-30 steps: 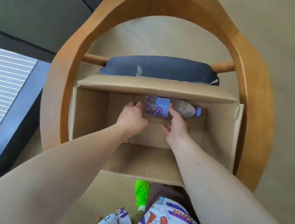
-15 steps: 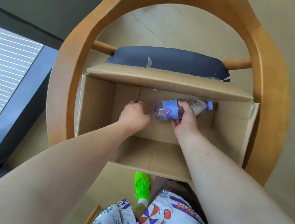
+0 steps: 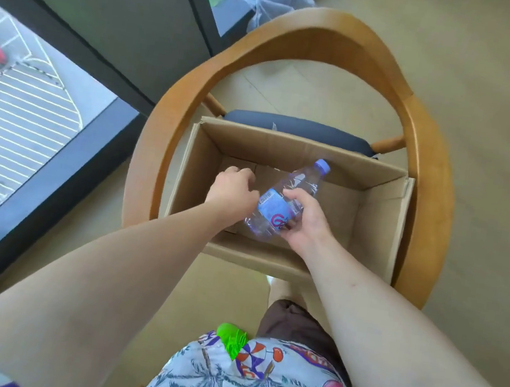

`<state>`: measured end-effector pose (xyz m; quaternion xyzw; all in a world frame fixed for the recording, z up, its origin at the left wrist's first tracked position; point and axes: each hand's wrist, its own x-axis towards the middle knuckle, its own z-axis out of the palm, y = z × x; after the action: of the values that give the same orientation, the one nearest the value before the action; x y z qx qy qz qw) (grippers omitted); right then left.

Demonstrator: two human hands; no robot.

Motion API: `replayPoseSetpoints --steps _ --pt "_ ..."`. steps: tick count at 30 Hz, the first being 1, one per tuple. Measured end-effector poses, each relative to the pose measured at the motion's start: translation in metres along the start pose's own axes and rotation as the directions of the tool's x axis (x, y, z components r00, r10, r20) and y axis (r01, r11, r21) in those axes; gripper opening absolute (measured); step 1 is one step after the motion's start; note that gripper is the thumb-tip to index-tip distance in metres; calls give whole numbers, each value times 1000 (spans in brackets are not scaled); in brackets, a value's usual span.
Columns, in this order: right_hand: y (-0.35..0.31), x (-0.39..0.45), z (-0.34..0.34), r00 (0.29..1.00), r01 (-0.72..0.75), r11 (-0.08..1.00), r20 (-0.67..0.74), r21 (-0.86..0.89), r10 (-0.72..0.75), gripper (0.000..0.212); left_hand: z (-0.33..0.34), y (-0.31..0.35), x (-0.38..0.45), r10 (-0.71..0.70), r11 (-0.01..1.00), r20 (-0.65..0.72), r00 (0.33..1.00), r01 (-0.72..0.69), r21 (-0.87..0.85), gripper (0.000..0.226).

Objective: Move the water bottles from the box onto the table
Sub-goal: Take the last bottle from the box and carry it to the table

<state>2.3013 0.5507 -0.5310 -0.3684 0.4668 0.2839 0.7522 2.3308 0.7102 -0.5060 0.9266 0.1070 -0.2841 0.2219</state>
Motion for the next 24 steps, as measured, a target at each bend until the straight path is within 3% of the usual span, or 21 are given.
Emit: replayPoseSetpoints --steps 3,7,10,14,19,21,24 --pt "9 -32 15 989 21 1000 149 8 -22 29 -37 -5 -30 74 997 -189 979 -79 -20 33" --pt "25 -85 38 935 74 997 350 -28 -59 39 -98 -19 -79 58 993 -410 910 -95 -71 32" --pt "39 -130 60 885 143 986 459 -92 -85 50 -135 -37 -126 50 991 -498 866 -104 -80 34" --pt "61 -190 103 807 239 943 587 -230 -62 46 -181 -75 -199 25 992 -589 807 -95 -88 37" --pt "102 -250 177 761 326 869 649 -371 -9 52 -233 -134 -286 -111 988 -714 692 -1 -154 37" --pt "124 -271 206 721 325 834 687 -447 87 42 -246 -161 -321 -196 977 -742 641 60 -206 39" --pt "162 -300 249 579 381 749 772 -542 264 14 -258 -205 -374 -327 944 -750 575 162 -288 40"
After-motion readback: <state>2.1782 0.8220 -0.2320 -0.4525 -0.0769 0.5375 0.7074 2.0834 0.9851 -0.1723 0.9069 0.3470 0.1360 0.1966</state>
